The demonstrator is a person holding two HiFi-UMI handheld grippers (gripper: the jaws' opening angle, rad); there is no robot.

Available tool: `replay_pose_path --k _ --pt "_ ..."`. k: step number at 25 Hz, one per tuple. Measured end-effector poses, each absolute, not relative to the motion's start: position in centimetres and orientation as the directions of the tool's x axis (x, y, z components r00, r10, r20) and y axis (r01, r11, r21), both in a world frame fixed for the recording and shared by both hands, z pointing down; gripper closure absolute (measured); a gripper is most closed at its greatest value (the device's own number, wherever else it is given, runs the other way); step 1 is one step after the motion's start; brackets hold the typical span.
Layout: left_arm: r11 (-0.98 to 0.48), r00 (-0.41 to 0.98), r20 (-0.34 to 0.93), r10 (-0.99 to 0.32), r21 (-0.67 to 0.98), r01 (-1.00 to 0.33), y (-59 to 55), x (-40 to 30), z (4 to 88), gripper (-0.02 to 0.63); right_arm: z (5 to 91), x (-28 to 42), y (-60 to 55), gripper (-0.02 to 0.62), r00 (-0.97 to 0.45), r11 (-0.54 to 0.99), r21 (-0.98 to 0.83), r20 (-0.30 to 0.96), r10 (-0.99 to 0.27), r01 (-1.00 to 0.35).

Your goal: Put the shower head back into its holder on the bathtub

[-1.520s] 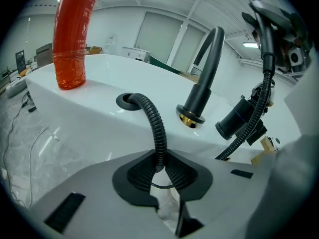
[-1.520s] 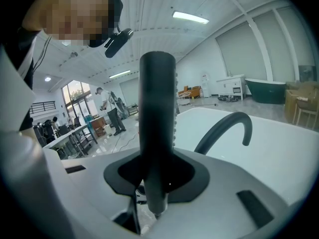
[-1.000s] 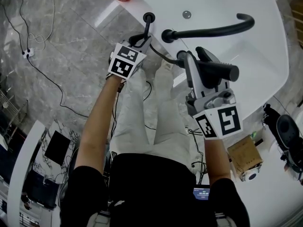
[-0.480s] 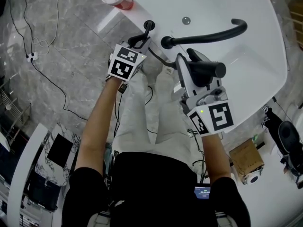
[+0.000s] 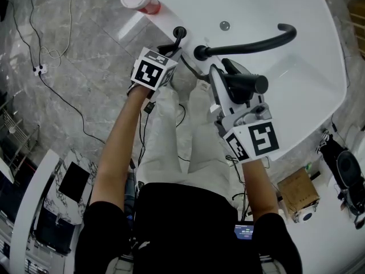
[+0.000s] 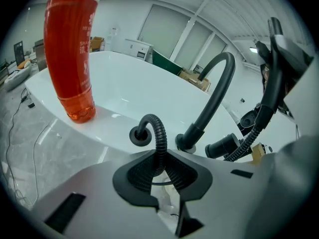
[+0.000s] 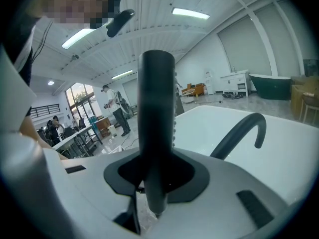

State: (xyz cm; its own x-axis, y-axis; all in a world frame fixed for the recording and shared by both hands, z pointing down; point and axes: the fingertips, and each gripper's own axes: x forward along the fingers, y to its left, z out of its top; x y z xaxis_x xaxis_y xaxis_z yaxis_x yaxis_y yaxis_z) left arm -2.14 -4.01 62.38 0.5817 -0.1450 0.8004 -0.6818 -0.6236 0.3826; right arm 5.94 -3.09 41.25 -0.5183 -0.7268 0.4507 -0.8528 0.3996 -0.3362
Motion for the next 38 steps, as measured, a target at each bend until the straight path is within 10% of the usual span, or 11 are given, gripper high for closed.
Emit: replay_pose_path --k 38 --pt "-0.514 0.549 0.825 -0.134 0.416 -0.75 -8.2 -1.9 63.2 0.534 42.1 6.1 -3.6 0.482 -0.542 0.415 -0.354 0.458 -0.704 -0.838"
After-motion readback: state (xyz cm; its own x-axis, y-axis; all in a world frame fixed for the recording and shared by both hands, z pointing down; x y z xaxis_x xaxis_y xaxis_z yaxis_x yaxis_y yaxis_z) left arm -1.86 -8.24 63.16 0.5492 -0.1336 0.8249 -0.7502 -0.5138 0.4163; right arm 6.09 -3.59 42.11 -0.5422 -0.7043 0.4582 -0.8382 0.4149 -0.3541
